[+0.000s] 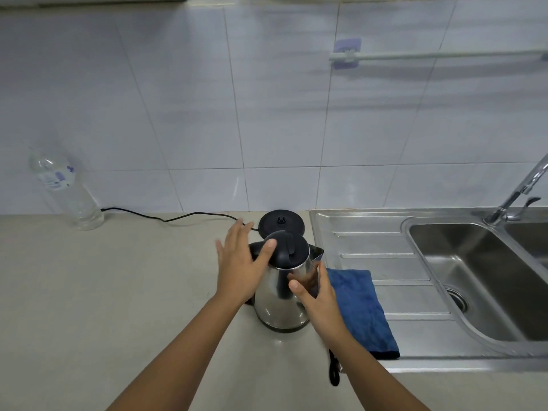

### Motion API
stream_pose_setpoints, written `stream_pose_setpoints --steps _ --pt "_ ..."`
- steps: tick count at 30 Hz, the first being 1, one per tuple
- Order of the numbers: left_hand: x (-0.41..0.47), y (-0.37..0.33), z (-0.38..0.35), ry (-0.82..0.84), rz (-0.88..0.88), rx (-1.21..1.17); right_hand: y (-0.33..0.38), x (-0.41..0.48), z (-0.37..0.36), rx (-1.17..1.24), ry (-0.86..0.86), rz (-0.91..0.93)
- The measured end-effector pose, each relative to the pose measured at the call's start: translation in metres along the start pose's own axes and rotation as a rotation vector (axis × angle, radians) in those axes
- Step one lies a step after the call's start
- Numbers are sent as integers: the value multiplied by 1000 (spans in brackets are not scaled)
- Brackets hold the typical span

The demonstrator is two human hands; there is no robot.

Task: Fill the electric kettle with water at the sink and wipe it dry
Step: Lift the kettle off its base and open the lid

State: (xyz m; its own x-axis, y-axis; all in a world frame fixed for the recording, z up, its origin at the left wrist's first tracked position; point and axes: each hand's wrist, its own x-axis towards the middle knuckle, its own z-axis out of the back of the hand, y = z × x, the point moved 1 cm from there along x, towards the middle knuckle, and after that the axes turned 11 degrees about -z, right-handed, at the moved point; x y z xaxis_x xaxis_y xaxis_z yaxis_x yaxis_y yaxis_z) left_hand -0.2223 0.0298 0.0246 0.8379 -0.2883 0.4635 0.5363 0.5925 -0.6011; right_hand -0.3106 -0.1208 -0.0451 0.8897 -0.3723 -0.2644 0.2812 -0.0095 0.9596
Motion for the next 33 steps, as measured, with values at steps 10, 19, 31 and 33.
stream_pose_setpoints --steps 10,19,31,33 --pt "29 -23 -23 389 -175 358 -15 13 1 -71 -3 3" --pt "26 -27 -24 279 -210 314 -30 20 -2 -110 -63 20" --pt "24 -26 -12 232 -109 -40 -35 23 1 -114 -27 24" --pt "24 -26 -11 249 -82 -16 -34 23 1 -119 -10 27"
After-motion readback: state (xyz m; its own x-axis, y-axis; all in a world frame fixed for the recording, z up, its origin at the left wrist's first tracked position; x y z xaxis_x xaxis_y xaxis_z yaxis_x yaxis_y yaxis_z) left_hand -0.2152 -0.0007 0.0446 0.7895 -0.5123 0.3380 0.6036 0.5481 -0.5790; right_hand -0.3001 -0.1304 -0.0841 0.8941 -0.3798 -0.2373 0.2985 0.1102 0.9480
